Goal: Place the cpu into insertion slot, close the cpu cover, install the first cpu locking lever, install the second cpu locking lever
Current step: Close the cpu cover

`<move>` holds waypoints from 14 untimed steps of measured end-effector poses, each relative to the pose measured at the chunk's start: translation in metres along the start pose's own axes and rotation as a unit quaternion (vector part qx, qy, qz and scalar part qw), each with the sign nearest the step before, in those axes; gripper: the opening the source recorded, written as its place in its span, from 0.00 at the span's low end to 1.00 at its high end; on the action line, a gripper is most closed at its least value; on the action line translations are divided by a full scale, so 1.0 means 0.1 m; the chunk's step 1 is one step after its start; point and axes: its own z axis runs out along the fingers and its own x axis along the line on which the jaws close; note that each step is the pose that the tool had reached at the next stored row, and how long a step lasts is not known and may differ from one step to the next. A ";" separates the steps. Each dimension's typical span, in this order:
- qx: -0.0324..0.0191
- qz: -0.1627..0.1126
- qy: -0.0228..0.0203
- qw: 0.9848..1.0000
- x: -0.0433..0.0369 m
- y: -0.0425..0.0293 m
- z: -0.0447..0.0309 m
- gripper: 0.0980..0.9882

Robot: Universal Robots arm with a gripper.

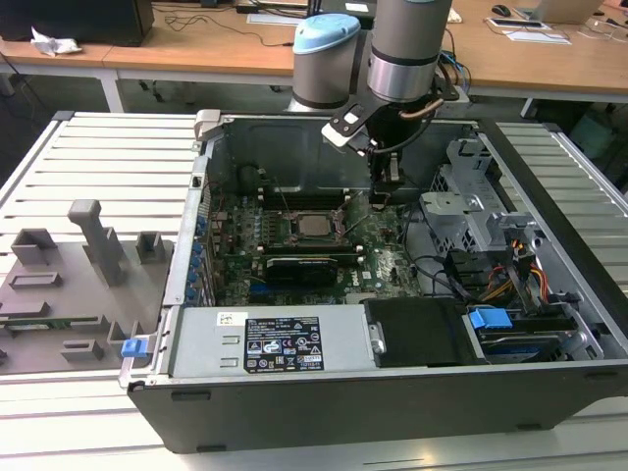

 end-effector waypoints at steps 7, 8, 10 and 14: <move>0.000 0.000 0.000 1.000 0.000 -0.083 -0.008 0.01; 0.000 0.000 0.000 1.000 -0.001 -0.092 -0.009 0.01; 0.000 0.000 0.000 1.000 -0.001 -0.119 -0.010 0.01; 0.000 0.000 0.000 1.000 -0.001 -0.185 -0.013 0.01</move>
